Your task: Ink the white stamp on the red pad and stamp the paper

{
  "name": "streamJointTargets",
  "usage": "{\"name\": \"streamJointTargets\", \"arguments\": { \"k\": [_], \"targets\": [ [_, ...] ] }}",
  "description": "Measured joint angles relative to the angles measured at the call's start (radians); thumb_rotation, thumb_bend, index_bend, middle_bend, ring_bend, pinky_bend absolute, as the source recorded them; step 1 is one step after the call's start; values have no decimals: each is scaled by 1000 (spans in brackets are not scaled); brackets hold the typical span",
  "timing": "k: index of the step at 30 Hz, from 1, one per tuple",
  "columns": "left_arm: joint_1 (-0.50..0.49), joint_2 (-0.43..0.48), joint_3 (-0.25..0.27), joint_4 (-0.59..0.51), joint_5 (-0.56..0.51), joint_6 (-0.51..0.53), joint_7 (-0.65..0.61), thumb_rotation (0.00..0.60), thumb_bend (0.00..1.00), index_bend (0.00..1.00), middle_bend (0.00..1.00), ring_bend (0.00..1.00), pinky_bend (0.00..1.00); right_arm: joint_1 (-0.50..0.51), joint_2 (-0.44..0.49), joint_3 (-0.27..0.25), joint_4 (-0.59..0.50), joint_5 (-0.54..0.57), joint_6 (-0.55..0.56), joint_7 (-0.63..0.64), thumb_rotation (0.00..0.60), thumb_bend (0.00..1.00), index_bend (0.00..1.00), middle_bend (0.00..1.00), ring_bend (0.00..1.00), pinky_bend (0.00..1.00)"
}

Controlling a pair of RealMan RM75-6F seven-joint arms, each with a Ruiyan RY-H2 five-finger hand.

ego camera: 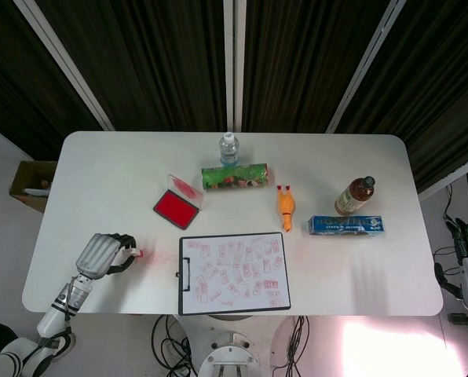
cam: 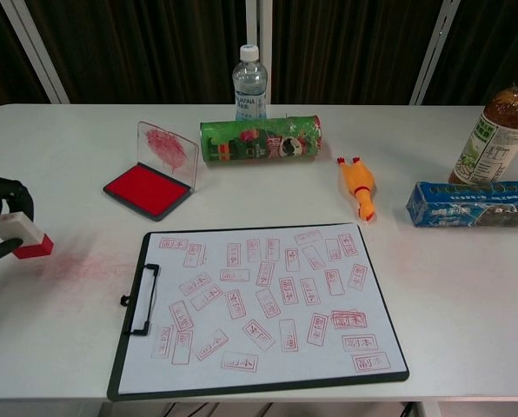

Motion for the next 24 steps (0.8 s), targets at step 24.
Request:
{"name": "streamJointTargets", "arguments": {
  "k": [24],
  "targets": [
    [17,-111,12,215,54,-2,-70,600,278,589,576,491,679,0,-1,-4,-6,14,-14,-19,600,341,0,0,0,0]
  ]
}}
